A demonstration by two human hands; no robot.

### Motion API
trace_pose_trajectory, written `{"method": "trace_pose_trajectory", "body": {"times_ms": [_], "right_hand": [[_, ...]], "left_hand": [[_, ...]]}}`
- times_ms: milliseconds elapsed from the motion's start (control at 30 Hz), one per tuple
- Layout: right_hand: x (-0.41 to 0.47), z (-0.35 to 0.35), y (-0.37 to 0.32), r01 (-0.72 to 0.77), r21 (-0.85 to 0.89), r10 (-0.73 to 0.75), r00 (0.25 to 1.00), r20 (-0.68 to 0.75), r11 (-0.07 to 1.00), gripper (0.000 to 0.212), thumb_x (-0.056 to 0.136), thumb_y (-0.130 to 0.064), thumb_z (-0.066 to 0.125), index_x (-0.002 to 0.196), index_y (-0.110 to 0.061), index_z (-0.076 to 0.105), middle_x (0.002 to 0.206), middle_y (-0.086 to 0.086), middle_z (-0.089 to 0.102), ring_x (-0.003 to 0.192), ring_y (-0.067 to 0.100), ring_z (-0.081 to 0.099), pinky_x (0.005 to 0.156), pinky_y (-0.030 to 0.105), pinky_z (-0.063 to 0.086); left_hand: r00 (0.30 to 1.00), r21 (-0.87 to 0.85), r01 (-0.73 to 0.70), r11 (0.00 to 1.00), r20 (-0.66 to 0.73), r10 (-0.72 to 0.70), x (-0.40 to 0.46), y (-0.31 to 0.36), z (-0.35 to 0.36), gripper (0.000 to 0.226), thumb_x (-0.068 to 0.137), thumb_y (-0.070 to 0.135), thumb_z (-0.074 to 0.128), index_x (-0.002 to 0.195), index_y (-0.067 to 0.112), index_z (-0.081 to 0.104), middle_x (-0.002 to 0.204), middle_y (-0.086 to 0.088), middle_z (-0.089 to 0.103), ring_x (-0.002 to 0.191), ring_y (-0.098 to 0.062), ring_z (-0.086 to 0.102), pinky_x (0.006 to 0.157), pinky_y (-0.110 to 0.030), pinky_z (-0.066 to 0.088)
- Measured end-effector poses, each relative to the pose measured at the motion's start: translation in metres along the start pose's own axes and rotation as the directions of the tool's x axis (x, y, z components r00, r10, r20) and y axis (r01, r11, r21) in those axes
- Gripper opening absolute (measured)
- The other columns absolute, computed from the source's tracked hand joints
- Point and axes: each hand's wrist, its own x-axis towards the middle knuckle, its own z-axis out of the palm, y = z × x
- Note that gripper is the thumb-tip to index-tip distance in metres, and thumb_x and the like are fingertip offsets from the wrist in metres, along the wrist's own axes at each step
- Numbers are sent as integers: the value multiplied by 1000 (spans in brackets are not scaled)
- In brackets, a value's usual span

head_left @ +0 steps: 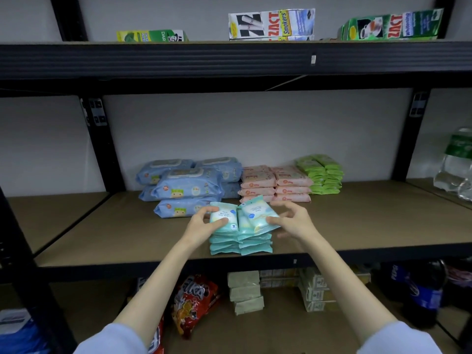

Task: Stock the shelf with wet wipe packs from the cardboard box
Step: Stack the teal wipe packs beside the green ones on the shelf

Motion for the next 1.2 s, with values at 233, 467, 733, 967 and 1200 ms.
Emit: {"method": "trace_pose_trajectory", "body": {"times_ms": [233,467,733,967,1200], "right_hand": [[11,-25,-16,290,84,-283,956,-83,953,47,73,15,59,100,-23,64,103,7,61,84,17,59,70,30,54],[38,-15,-20,209,44,-210,977,25,977,31,83,13,49,97,-8,66,95,12,61,77,17,55,55,11,47],[51,17,0,156,-130,-113,950,292,979,29,80,-15,70,109,-15,64,121,1,61,103,8,55,84,15,42],[36,25,10,53,-80,-55,998,-23,995,29,73,-44,73,82,-19,61,107,0,63,108,16,55,88,25,40],[10,13,17,-66,70,40,944,327,995,73,78,-24,68,143,-26,33,134,-6,44,119,13,46,98,25,34]], "left_hand": [[1000,-56,13,998,29,-12,1,-3,-2,29,81,16,69,107,18,54,116,-4,48,102,-13,46,83,-23,37],[1000,-124,9,992,30,-5,4,-11,0,30,82,14,68,108,13,55,123,-12,52,104,-17,51,84,-26,43],[1000,-139,3,990,16,-1,6,-17,4,29,84,15,66,110,16,54,126,-8,49,90,1,49,61,-3,46],[999,-189,18,982,35,-11,3,-14,6,30,84,15,65,112,16,53,123,-5,48,89,2,49,62,-7,47],[996,-245,67,967,79,-48,0,-11,4,34,85,17,64,117,18,51,121,-2,51,93,-3,55,76,-18,48]]}}
